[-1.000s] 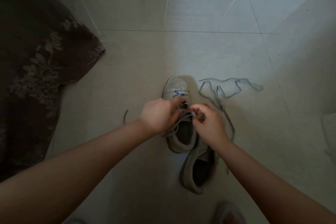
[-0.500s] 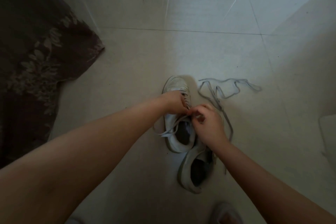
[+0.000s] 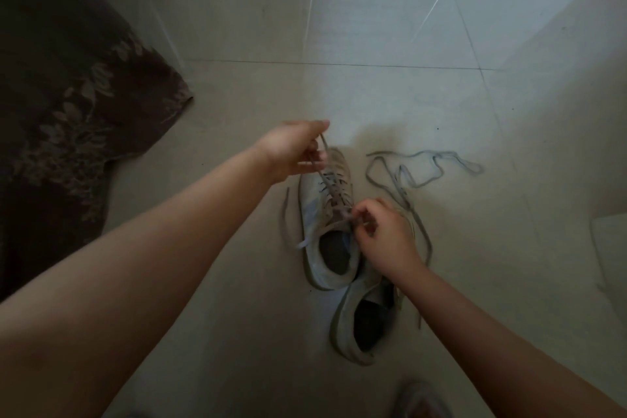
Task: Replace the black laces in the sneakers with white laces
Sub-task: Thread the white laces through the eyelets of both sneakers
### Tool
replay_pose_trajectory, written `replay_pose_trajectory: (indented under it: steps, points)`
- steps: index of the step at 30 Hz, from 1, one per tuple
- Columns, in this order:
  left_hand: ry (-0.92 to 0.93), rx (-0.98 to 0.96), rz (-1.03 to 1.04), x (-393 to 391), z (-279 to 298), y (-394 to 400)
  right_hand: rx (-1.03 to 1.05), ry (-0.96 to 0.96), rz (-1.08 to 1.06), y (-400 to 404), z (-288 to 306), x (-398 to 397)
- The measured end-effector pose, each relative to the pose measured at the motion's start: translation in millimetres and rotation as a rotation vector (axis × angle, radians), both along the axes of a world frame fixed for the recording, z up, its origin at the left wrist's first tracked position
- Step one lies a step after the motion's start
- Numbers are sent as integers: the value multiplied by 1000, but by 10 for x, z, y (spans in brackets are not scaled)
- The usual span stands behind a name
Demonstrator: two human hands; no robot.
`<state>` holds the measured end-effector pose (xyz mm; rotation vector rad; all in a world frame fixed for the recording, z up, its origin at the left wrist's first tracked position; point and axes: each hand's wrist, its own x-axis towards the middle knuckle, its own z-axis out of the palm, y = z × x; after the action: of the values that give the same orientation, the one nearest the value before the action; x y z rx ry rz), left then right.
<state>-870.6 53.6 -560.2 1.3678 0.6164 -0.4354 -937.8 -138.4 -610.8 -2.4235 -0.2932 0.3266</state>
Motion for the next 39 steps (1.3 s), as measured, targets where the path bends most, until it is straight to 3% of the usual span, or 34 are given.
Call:
replay_pose_trajectory:
  steps: [1, 5, 10, 12, 14, 16, 19, 21, 22, 25, 26, 27, 29, 32, 36, 39]
  points:
    - [-18, -26, 29, -5, 3, 44, -7, 5, 3, 1, 7, 2]
    - [-123, 226, -108, -60, -51, 222, -24, 43, 0, 7, 53, 15]
    - [-193, 92, -61, -195, -101, 504, -92, -53, 17, 25, 20, -8]
    - [-183, -48, 0, -268, -162, 473, -130, -225, 77, 63, 23, -24]
    - [-91, -331, 133, -331, -212, 369, -104, -313, 161, 144, 56, -27]
    - [-10, -592, 233, -371, -216, 273, 15, -175, 206, 288, 112, -39]
    - [17, -736, 277, -401, -159, 192, 205, 104, 141, 526, 212, -31]
    - [39, -684, 293, -394, -139, 183, 299, 192, 86, 605, 249, 17]
    - [61, -532, 274, -389, -167, 192, 335, 203, 51, 612, 258, 50]
    - [68, 365, 120, -478, -309, 197, 412, 203, -71, 550, 286, 166]
    - [-9, 579, 146, -541, -332, 171, 405, 196, -89, 538, 304, 192]
    - [-116, 637, 161, -601, -321, 126, 403, 197, -101, 536, 308, 211]
    - [-268, 540, 14, -711, -278, 8, 450, 231, -147, 569, 317, 239]
    - [-333, 254, -237, -827, -211, -149, 523, 288, -240, 611, 329, 259]
    - [-245, 1, -128, -789, -263, -128, 545, 333, -303, 548, 300, 242]
    - [-149, -73, -142, -771, -272, -104, 601, 403, -358, 514, 271, 242]
